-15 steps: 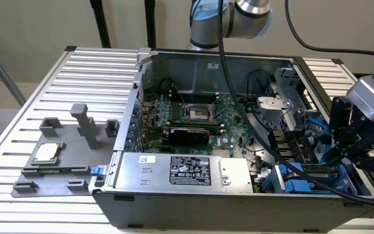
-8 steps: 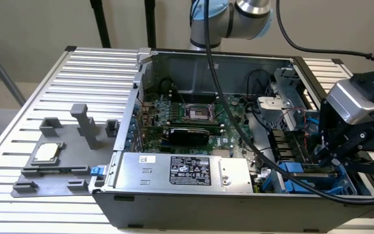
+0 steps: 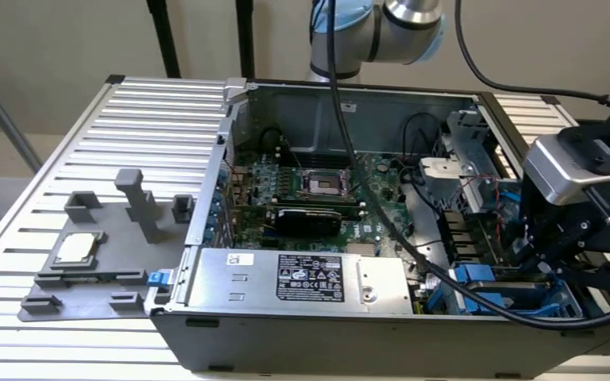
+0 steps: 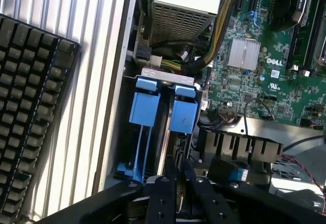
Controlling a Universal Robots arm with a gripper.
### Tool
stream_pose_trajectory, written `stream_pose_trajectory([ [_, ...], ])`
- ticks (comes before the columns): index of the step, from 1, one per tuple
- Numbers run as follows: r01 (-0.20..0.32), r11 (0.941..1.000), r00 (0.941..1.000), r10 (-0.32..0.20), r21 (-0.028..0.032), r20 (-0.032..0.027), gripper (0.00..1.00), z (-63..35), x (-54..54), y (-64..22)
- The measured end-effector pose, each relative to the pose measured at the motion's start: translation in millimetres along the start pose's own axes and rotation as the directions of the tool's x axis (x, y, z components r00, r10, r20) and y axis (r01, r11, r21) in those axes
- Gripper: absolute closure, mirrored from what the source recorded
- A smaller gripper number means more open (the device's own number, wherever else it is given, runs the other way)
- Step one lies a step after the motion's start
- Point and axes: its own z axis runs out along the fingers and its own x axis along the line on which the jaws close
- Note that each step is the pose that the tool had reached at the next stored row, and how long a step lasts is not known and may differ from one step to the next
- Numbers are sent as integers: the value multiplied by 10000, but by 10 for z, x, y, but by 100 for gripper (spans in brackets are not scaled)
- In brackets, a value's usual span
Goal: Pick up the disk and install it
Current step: 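Insert the first disk wire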
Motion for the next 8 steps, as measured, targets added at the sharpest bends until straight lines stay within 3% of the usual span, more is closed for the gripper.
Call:
stream_pose_trajectory([
  [8,-668,9977,9978,668,137,-18,83,16,0,10],
])
